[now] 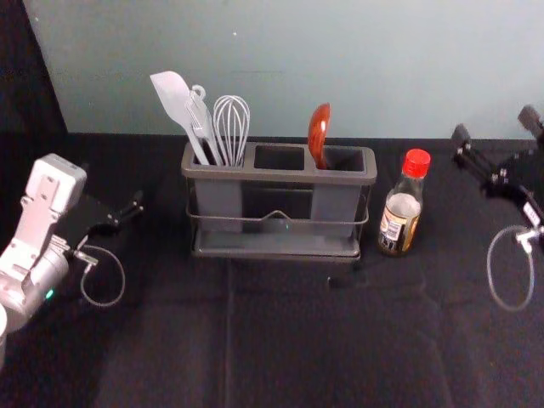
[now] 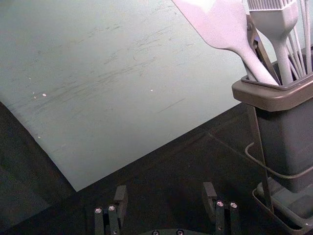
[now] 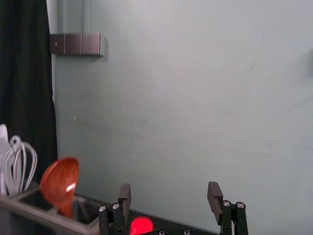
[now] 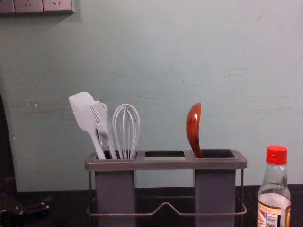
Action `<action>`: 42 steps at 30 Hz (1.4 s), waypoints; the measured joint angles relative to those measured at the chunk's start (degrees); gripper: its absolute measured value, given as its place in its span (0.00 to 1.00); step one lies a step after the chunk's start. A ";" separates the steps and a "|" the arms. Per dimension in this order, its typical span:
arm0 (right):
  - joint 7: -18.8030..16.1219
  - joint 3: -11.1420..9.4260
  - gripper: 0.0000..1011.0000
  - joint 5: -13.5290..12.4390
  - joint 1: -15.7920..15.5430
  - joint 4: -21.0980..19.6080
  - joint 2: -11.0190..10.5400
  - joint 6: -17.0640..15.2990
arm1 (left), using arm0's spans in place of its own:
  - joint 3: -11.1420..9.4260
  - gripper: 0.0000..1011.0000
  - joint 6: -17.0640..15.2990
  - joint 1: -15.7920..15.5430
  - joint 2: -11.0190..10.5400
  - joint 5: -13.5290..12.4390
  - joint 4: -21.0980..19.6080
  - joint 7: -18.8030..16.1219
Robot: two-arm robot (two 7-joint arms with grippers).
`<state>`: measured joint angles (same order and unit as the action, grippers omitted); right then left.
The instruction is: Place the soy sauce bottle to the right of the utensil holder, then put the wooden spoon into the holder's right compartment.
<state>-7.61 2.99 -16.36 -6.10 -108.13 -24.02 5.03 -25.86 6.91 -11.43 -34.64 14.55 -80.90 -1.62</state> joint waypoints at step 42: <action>-2.43 2.56 0.99 7.54 -1.85 14.73 8.48 3.44 | 0.00 0.99 0.00 0.00 0.00 0.00 0.00 0.00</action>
<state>-10.04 5.55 -8.82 -7.95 -93.40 -15.54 8.47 -25.86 6.91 -11.43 -34.64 14.55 -80.90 -1.62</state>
